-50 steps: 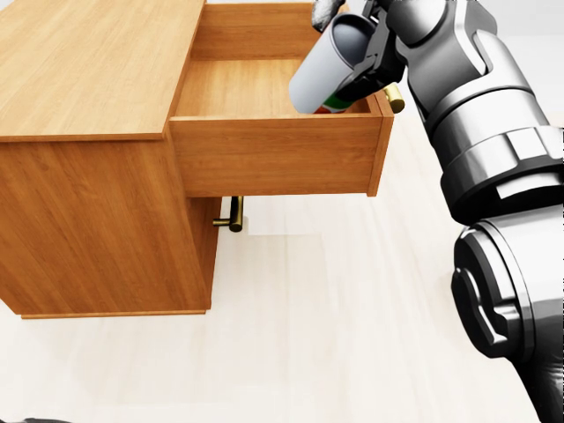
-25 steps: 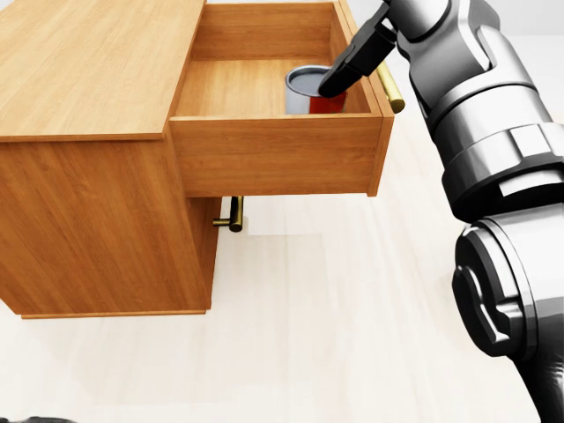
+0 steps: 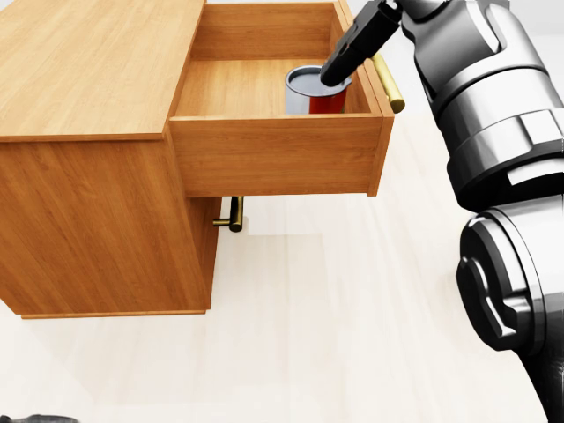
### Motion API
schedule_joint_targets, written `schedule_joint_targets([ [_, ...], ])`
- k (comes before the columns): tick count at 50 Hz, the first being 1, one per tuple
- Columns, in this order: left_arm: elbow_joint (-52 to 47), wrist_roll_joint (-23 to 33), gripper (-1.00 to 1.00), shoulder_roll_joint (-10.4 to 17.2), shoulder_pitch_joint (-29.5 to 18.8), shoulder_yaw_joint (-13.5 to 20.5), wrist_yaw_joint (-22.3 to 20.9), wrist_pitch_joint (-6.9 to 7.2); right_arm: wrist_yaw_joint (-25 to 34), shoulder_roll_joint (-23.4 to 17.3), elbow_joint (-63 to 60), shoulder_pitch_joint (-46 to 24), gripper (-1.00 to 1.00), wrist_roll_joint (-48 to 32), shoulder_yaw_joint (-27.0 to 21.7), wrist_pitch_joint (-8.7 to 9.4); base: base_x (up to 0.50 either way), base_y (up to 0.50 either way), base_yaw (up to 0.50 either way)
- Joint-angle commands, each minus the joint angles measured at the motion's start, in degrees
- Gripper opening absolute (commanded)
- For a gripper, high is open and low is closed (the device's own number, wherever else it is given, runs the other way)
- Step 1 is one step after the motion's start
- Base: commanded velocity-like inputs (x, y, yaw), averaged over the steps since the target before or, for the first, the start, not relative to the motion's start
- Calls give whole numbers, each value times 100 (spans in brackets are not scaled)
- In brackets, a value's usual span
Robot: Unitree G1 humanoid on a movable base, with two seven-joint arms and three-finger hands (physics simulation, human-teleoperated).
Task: Put the ketchup in the top drawer of the cabinet.
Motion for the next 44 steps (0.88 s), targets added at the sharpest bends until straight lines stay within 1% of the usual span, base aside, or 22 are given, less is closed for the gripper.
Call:
schedule_joint_targets([
  [1,68,3,100,29,-66,11,36,0,209,-102,-93,-415,100,-56,35,0,0,0,0],
  [13,13,-28,100,22,-36,30,40,0,988,-153,-704,-1206,100,-176,161,0,0,0,0],
  [14,34,-18,100,20,-42,23,41,0,1185,-156,-840,-1336,100,-219,202,0,0,0,0],
  [18,23,-30,100,20,-28,30,38,0,1640,-180,-1151,-1552,100,-392,267,0,0,0,0],
  [19,3,-44,100,22,-22,43,38,0,1846,-210,-1317,-1645,100,-423,266,0,0,0,0],
  [23,-100,-101,100,21,-5,96,33,0,2296,-302,-1796,-1647,100,-520,215,0,0,0,0],
  [24,-110,-106,100,19,3,103,25,0,2497,-356,-2138,-1644,100,-525,168,0,0,0,0],
  [27,-134,-102,100,0,25,102,0,0,3042,-411,-3049,-1453,100,-699,217,0,0,0,0],
  [31,-171,-82,100,-26,61,88,-25,0,3042,-447,-4844,-912,100,-1277,336,0,0,0,0],
  [34,-164,-51,100,-63,119,65,-72,0,3042,-414,-6188,-427,100,-1907,386,0,0,0,0],
  [37,-179,-63,100,-77,136,84,-99,0,3042,-328,-7068,-18,100,-2534,376,0,0,0,0],
  [41,-193,-75,100,-72,97,116,-90,0,3042,-136,-7876,432,100,-3213,256,0,0,0,0],
  [42,-188,-65,100,-77,100,107,-94,0,3042,-41,-8277,651,100,-3448,245,0,0,0,0],
  [44,-184,-33,100,-91,119,75,-103,0,3042,97,-8657,895,100,-3807,211,0,0,0,0],
])
